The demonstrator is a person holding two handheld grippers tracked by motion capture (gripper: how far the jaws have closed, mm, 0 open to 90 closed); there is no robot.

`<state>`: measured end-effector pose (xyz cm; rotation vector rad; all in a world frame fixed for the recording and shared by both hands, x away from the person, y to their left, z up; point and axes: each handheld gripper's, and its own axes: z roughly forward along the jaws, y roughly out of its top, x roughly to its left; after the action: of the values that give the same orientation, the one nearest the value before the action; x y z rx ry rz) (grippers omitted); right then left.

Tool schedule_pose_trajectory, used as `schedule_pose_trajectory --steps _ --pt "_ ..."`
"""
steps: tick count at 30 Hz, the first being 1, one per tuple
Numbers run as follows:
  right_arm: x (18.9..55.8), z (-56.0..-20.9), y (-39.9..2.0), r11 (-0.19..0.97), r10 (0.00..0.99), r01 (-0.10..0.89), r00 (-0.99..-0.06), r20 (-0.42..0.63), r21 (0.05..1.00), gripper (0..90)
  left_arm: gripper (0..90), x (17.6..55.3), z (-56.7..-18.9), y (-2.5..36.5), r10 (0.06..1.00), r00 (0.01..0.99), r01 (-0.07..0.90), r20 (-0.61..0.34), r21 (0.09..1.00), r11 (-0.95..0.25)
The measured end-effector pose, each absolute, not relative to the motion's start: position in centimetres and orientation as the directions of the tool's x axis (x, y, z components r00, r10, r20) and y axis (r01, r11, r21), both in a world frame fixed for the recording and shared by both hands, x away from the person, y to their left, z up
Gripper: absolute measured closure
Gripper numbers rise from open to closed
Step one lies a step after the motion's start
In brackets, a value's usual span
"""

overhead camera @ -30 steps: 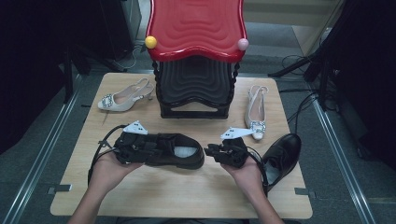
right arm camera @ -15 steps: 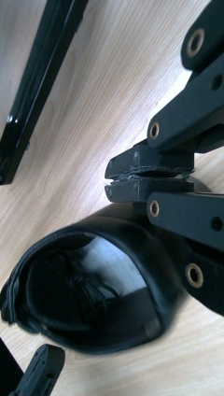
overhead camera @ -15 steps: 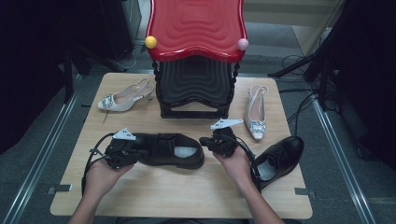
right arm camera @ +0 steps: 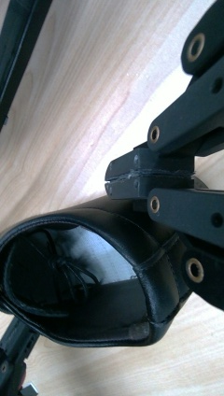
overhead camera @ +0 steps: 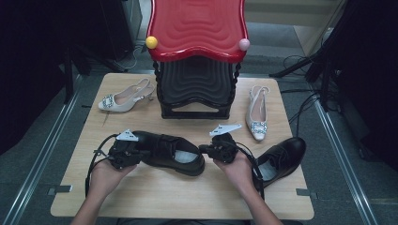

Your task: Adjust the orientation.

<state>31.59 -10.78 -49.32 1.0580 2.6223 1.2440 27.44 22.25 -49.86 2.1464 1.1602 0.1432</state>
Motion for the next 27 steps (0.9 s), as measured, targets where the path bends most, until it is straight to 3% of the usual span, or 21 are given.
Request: schedule_pose_trajectory --steps 27 --pt "27.1 -49.6 -10.4 0.444 0.546 0.587 -0.776 0.316 0.677 90.0 87.0 29.7 -50.3 21.9 0.752 0.611 0.7 -0.247 0.611 -0.368"
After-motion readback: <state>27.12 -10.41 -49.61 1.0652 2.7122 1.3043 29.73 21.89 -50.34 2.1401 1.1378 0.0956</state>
